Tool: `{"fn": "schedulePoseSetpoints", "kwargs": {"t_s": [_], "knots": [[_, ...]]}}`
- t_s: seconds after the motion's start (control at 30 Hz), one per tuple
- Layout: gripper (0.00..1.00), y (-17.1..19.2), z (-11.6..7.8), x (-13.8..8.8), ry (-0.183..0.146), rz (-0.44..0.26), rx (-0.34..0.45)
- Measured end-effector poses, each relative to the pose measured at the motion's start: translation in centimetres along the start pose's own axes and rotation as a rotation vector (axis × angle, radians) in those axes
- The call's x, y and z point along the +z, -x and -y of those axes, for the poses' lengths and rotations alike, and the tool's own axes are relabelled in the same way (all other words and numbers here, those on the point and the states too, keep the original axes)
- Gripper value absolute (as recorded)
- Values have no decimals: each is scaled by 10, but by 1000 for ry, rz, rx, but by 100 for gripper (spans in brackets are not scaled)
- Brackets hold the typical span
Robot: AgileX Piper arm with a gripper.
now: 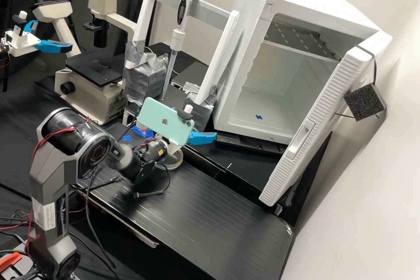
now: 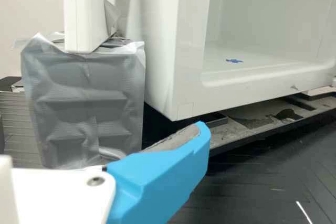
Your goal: Open the lid
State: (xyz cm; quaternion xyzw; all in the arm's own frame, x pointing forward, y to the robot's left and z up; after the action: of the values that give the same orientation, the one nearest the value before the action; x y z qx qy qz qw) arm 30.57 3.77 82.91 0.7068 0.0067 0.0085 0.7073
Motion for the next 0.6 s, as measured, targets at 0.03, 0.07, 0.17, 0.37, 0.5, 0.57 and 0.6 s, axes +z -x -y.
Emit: {"fn": "schedulePoseSetpoints", "kwargs": {"t_s": [0.03, 0.07, 0.17, 0.37, 0.5, 0.57, 0.6], "knots": [[100, 0, 0, 0, 0, 0, 0], [100, 0, 0, 0, 0, 0, 0], [100, 0, 0, 0, 0, 0, 0], [100, 5, 0, 2, 1, -4, 7], [100, 21, -3, 4, 10, -27, 29], [100, 33, -6, 5, -2, -53, 53], [100, 39, -7, 6, -5, -69, 68]]}}
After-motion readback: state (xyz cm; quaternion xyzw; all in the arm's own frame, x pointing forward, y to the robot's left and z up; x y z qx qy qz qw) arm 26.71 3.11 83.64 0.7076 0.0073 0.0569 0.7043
